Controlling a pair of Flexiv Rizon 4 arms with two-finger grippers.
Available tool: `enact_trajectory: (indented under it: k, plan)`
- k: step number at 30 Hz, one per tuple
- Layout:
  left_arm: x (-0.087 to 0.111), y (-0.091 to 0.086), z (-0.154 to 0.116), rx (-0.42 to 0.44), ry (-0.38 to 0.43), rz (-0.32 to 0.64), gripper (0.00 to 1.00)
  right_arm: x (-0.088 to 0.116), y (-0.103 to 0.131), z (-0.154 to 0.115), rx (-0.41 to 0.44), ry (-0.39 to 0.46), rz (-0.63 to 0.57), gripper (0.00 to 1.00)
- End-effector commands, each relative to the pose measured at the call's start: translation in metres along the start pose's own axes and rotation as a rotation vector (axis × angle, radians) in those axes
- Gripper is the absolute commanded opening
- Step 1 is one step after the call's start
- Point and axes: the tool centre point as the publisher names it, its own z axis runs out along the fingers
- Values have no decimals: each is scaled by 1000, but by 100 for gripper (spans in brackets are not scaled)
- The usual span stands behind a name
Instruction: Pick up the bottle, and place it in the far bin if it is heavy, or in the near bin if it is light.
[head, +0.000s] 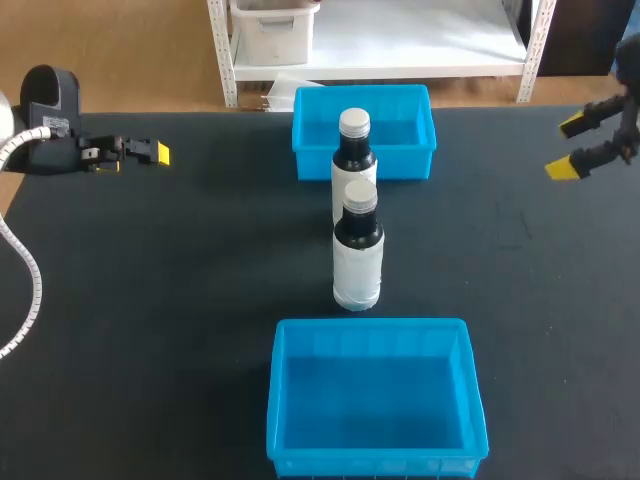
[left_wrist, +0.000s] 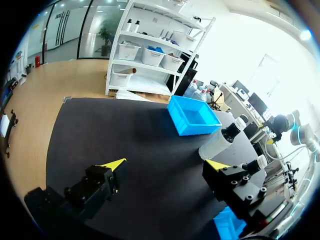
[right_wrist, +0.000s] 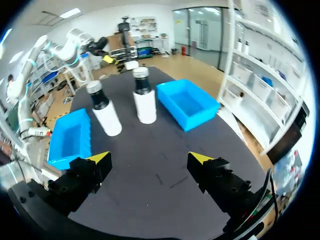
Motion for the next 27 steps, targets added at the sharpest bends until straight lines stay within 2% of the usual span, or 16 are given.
enact_trajectory:
  k: [1, 5, 12, 22, 27]
  plan:
    - [0, 0, 0, 0, 0, 0, 100, 1, 15, 2, -160, -39, -92, 100]
    - [0, 0, 0, 0, 0, 0, 100, -7, 41, 7, -168, -41, -180, 100]
    - [0, 0, 0, 0, 0, 0, 100, -21, 65, 25, -137, -28, -203, 100]
    - [0, 0, 0, 0, 0, 0, 100, -35, 88, 63, -112, -48, -164, 100]
    - [0, 0, 0, 0, 0, 0, 100, -43, 92, 79, -143, -65, -197, 100]
